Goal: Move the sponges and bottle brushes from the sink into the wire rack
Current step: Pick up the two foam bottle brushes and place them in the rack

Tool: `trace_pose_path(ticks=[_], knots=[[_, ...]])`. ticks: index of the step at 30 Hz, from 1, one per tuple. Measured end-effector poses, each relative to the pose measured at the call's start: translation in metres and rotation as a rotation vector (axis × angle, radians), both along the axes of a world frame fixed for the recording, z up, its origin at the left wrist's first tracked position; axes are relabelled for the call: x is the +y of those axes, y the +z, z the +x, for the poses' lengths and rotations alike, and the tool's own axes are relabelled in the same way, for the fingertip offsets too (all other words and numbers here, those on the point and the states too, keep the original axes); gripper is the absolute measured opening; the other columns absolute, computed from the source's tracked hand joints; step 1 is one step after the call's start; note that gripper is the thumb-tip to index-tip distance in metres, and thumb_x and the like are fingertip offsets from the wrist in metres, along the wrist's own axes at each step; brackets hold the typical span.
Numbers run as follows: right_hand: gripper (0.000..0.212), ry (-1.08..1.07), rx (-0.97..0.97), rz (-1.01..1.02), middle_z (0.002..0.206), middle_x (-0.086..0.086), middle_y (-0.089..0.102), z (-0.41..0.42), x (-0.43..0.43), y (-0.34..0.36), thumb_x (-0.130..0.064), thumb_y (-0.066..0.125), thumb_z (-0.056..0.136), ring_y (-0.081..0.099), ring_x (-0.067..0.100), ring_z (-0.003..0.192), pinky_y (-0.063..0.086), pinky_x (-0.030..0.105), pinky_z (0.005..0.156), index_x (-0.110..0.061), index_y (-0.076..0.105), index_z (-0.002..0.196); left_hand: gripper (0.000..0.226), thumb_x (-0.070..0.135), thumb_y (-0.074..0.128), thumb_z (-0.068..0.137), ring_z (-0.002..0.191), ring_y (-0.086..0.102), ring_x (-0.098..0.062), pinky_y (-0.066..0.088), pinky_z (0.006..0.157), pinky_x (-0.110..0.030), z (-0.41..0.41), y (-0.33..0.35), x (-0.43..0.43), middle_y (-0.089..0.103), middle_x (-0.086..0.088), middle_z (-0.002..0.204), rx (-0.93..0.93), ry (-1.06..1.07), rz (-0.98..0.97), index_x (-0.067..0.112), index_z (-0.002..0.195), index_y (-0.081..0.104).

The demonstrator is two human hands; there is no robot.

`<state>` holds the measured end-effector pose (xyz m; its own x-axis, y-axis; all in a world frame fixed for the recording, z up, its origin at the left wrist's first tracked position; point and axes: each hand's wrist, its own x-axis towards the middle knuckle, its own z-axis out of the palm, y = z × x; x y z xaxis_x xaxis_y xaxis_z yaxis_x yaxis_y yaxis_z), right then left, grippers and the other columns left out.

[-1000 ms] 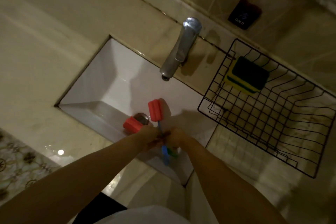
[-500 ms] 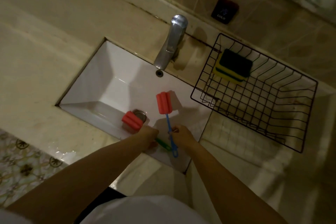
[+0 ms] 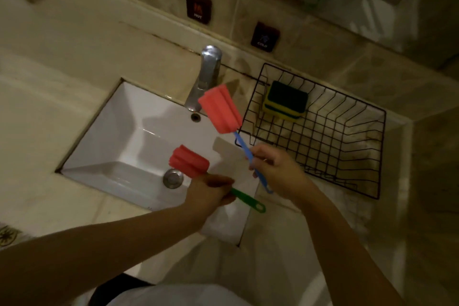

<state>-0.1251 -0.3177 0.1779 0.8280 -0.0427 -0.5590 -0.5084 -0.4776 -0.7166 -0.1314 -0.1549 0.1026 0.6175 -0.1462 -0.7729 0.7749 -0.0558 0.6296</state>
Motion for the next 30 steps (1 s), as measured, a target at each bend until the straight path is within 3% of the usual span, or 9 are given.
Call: trace_pose_path(ticks=[5,9,11,15,18,25,30], knots=[[0.035,-0.146,-0.08,-0.082,0.091,-0.009,0.065,0.005,-0.049,0.011,-0.014,0.047,0.1,0.058,0.006,0.079,0.042,0.019,0.061,-0.042,0.06,0.082,0.013,-0.003,0.065,0.083,0.081,0.074,-0.028,0.062,0.07,-0.029,0.018,0.035,-0.035,0.071,-0.021,0.094,-0.174,-0.092,-0.107,0.003,0.089,0.075],[0.027,-0.193,-0.077,-0.277,0.091,0.009,0.063,0.005,-0.092,-0.01,-0.008,0.043,0.1,0.048,0.012,0.058,0.039,0.017,0.043,-0.026,0.062,0.096,0.012,0.001,0.066,0.083,0.077,0.075,-0.027,0.062,0.075,-0.035,0.032,0.037,-0.058,0.073,-0.016,0.094,-0.257,-0.19,-0.116,0.005,0.091,0.075],[0.022,-0.194,-0.018,-0.416,0.094,0.013,0.061,0.005,-0.112,-0.027,-0.007,0.042,0.099,0.047,0.017,0.059,0.039,0.026,0.049,-0.018,0.061,0.1,0.013,0.002,0.066,0.084,0.078,0.075,-0.027,0.061,0.078,-0.038,0.036,0.034,-0.069,0.073,-0.016,0.095,-0.273,-0.226,-0.103,0.005,0.092,0.075],[0.025,-0.118,0.108,-0.593,0.107,0.018,0.065,0.013,-0.141,-0.055,-0.004,0.048,0.094,0.059,0.03,0.085,0.049,0.038,0.07,-0.012,0.065,0.11,0.013,0.003,0.064,0.085,0.079,0.075,-0.022,0.062,0.075,-0.034,0.04,0.033,-0.083,0.072,-0.014,0.098,-0.297,-0.267,-0.116,0.006,0.092,0.074],[0.031,-0.112,0.135,-0.637,0.113,0.018,0.066,0.028,-0.149,-0.068,-0.004,0.049,0.093,0.063,0.034,0.099,0.054,0.038,0.078,-0.013,0.066,0.116,0.012,0.003,0.065,0.085,0.078,0.075,-0.021,0.062,0.072,-0.031,0.04,0.03,-0.084,0.072,-0.014,0.097,-0.303,-0.299,-0.115,0.006,0.092,0.074],[0.015,-0.158,0.069,-0.684,0.104,0.018,0.069,0.063,-0.152,-0.096,-0.011,0.052,0.094,0.064,0.033,0.093,0.051,0.032,0.069,-0.007,0.065,0.102,0.012,0.003,0.065,0.084,0.08,0.074,-0.024,0.062,0.075,-0.035,0.038,0.022,-0.075,0.071,-0.015,0.097,-0.312,-0.374,-0.097,0.004,0.092,0.074],[0.014,-0.518,-0.172,-0.742,0.086,0.011,0.071,0.054,-0.134,-0.089,-0.016,0.06,0.092,0.064,0.022,0.073,0.054,0.03,0.059,-0.007,0.069,0.087,0.013,0.003,0.065,0.084,0.081,0.074,-0.02,0.062,0.076,-0.034,0.042,0.019,-0.081,0.072,-0.013,0.094,-0.354,-0.417,-0.109,0.005,0.094,0.073]])
